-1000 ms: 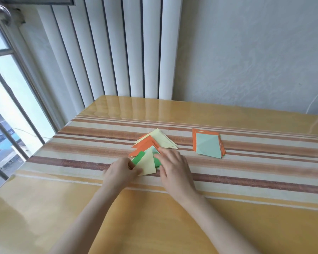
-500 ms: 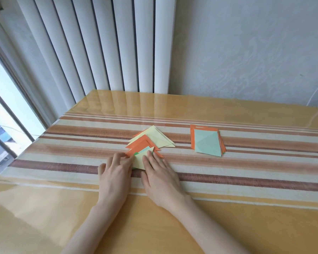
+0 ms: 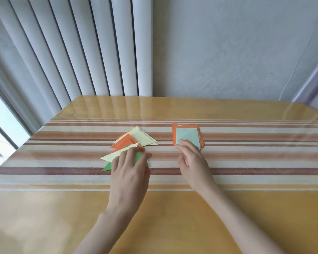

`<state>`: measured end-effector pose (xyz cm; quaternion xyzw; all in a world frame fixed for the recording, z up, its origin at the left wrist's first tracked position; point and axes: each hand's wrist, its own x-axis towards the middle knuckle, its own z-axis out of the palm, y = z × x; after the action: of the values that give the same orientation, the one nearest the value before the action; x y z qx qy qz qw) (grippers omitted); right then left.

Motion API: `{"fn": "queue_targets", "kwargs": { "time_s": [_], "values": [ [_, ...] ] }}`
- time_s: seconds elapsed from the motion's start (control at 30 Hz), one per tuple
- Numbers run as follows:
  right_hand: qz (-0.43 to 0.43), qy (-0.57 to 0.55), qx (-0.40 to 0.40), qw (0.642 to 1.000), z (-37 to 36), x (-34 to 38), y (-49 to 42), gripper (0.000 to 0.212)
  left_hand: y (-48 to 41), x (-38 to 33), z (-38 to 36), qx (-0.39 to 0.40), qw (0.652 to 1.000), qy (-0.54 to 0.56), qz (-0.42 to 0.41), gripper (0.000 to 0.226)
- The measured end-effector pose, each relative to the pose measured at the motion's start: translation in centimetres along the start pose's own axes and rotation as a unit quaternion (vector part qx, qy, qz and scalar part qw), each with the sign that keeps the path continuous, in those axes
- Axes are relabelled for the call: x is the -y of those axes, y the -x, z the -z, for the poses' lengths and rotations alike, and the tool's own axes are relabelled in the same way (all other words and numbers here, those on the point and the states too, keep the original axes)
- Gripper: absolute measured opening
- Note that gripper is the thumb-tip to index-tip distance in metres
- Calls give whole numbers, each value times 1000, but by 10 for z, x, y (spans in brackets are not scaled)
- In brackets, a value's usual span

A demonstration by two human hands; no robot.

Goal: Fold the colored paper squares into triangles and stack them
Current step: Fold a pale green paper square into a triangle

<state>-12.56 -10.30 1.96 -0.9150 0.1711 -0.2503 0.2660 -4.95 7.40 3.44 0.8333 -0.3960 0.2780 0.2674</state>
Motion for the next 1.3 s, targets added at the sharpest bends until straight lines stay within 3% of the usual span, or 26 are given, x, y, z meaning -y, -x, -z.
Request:
{"fn": "queue_targets", "kwargs": {
  "time_s": [0.1, 0.23, 0.3, 0.63, 0.67, 0.77, 0.83, 1.0, 1.3],
  "values": [
    [-53, 67, 33, 996, 14, -30, -6, 41, 11, -20, -22, 73, 994, 72, -32, 29],
    [-42, 164, 141, 975, 13, -47, -19, 54, 19, -18, -52, 173, 978, 111, -30, 33],
    [-36, 191, 153, 969, 10, -49, -20, 53, 20, -16, -56, 198, 974, 110, -29, 36],
    [67, 207, -6, 976, 22, -48, 36, 40, 18, -18, -48, 204, 965, 163, 5, 39],
    [66, 204, 7, 977, 27, -43, 41, 45, 20, -20, -46, 200, 965, 170, 8, 39],
    [35, 221, 116, 968, 37, -19, 60, 87, 26, -24, -37, 190, 960, 203, 16, 37],
    [7, 221, 151, 963, 37, -12, 74, 96, 31, -26, -32, 182, 957, 224, 24, 31],
    [-8, 214, 14, 977, 20, -8, 87, 48, 37, -28, -25, 174, 949, 257, 46, 20],
    [-21, 147, -6, 989, 20, -11, 73, 7, 31, -37, -17, 173, 941, 285, 64, 31]
  ]
}}
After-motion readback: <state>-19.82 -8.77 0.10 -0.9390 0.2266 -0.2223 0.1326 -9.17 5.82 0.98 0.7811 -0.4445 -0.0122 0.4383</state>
